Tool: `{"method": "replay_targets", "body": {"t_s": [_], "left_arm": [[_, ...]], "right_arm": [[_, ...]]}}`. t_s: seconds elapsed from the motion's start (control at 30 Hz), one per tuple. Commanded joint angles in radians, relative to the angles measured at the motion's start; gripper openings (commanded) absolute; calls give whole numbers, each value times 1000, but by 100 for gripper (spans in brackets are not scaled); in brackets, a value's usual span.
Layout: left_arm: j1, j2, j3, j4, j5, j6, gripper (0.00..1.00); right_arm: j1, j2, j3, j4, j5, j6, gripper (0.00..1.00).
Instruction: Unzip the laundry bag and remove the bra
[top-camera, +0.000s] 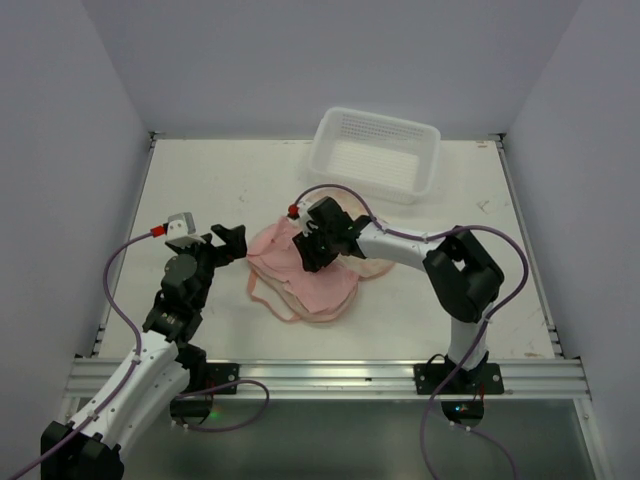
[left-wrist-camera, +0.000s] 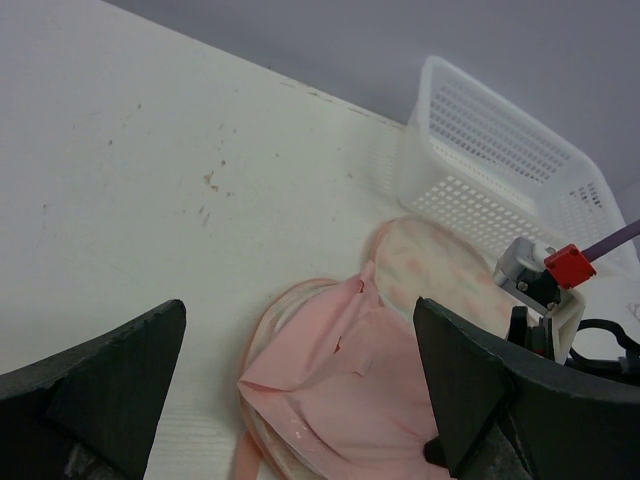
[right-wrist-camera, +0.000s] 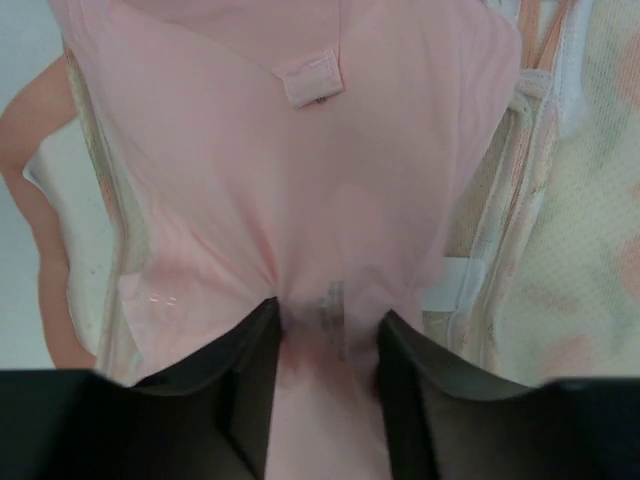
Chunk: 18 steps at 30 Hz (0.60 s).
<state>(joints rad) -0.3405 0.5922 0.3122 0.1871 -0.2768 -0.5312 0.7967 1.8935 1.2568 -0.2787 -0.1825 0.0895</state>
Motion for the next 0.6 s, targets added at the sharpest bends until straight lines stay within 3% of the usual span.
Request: {"method": "replay_targets", "body": {"t_s": [0.0, 0.2, 0.57], "left_arm": [[6, -8, -4, 49, -18, 5, 100], [6, -3, -2, 51, -15, 4, 100], [8, 3, -7, 51, -30, 4, 100]], "right_arm": [[6, -7, 29, -16, 1, 19, 38], [10, -85, -8, 10, 72, 49, 2], [27, -273, -36, 18, 118, 56, 0]]}}
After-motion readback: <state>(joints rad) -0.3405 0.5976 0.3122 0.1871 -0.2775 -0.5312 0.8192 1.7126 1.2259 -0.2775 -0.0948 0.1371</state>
